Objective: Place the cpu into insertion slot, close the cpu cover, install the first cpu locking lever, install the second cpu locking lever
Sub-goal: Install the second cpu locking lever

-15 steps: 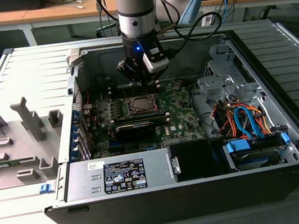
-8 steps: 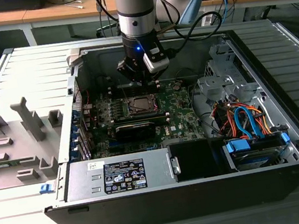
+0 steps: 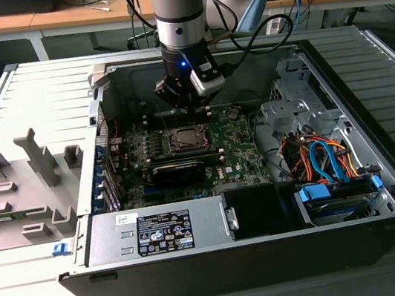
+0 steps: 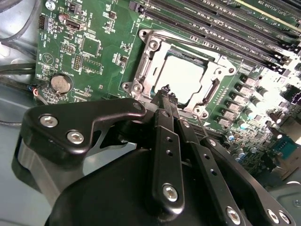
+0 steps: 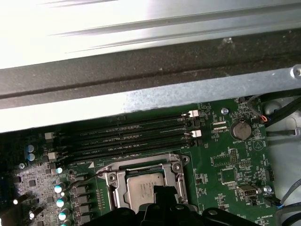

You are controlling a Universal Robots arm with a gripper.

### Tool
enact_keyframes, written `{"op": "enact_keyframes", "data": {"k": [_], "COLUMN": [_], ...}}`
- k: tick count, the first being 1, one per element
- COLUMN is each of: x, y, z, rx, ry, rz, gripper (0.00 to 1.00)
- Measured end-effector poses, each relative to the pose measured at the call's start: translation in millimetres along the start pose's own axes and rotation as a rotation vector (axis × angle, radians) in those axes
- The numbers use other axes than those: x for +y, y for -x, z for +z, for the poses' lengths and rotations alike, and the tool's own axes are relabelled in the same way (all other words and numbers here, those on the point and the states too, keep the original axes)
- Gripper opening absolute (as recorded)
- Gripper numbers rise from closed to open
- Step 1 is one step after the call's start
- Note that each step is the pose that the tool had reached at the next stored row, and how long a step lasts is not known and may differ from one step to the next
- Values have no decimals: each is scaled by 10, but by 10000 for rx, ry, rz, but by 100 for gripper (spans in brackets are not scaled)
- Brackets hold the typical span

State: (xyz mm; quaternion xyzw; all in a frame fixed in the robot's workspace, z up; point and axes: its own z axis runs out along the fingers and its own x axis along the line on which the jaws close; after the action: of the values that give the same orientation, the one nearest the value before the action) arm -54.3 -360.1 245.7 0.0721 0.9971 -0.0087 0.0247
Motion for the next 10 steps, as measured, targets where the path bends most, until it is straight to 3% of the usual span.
{"op": "enact_keyframes", "data": {"k": [10], "x": [0], "y": [1], "z": [0], "rx": [-4], "ry": [12], "rz": [-241], "gripper": [11]}}
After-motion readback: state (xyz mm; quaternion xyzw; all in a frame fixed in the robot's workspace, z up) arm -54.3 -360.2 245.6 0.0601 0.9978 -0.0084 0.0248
